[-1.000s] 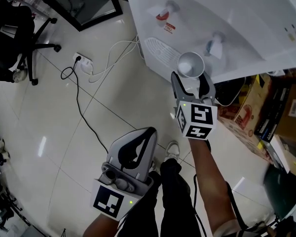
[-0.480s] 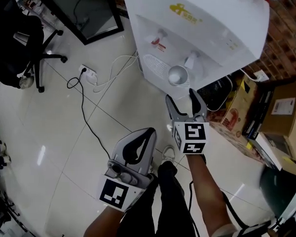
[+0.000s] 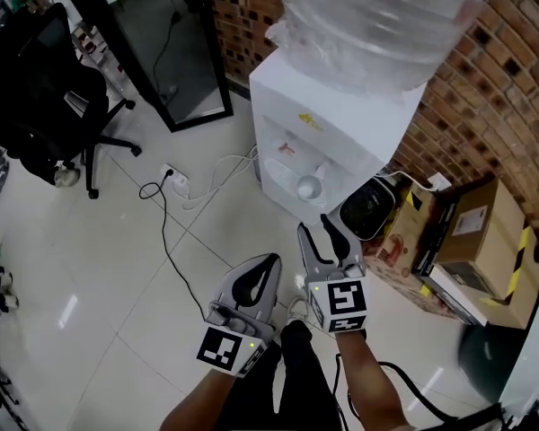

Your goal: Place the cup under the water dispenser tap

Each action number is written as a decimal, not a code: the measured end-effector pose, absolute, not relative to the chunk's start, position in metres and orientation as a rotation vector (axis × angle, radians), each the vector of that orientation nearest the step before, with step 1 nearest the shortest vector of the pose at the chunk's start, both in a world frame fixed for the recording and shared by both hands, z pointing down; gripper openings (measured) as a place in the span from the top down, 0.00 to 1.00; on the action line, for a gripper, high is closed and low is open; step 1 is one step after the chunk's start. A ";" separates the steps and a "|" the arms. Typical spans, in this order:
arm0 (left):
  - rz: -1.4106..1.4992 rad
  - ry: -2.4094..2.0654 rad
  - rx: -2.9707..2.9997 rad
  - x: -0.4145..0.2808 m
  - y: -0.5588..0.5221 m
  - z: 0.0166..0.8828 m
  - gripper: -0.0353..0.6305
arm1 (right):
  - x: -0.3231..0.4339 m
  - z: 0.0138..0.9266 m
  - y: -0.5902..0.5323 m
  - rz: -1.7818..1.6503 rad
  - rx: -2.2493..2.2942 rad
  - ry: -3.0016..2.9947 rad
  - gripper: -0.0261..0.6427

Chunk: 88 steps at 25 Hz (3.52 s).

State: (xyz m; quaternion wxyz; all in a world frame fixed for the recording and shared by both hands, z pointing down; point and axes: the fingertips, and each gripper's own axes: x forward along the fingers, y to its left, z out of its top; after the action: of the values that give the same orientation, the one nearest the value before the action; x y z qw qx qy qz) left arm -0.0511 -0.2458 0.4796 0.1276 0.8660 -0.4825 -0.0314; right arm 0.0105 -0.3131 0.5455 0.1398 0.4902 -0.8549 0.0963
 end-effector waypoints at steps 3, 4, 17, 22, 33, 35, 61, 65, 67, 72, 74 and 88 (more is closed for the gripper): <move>-0.091 -1.404 2.525 -0.054 -0.237 0.458 0.97 | 0.007 0.501 -0.298 0.242 1.430 -2.508 0.72; -0.093 -1.404 2.528 -0.055 -0.235 0.451 0.97 | 0.006 0.488 -0.293 0.230 1.433 -2.519 0.73; -0.163 -1.374 2.650 -0.055 -0.197 0.352 0.97 | 0.007 0.366 -0.223 0.167 1.465 -2.596 0.86; -0.210 -1.349 2.670 -0.056 -0.176 0.330 0.97 | -0.010 0.323 -0.195 0.054 1.430 -2.635 0.90; -0.283 -1.304 2.697 -0.071 -0.132 0.299 0.97 | -0.033 0.307 -0.143 0.028 1.378 -2.644 0.95; -0.292 -1.297 2.701 -0.073 -0.126 0.297 0.97 | -0.035 0.309 -0.137 0.036 1.375 -2.637 0.95; -0.285 -1.299 2.721 0.001 -0.002 0.291 0.97 | 0.045 0.322 0.007 0.089 1.391 -2.623 0.95; -0.273 -1.335 2.718 0.013 0.035 0.290 0.97 | 0.053 0.323 0.043 0.095 1.360 -2.656 0.95; -0.264 -1.359 2.712 0.016 0.054 0.290 0.97 | 0.056 0.322 0.061 0.092 1.344 -2.672 0.95; -0.248 -1.413 2.688 0.021 0.097 0.289 0.97 | 0.064 0.318 0.103 0.090 1.316 -2.707 0.95; -0.241 -1.428 2.686 0.022 0.109 0.286 0.97 | 0.067 0.318 0.116 0.098 1.310 -2.714 0.95; -0.229 -1.449 2.702 0.005 0.156 0.276 0.97 | 0.045 0.312 0.157 0.106 1.286 -2.734 0.95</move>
State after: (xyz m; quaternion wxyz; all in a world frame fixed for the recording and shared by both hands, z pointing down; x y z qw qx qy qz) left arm 0.0049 0.1563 0.2762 0.0336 0.8783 -0.4710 -0.0745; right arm 0.0448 0.1565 0.3115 0.0591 0.4247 -0.9027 0.0351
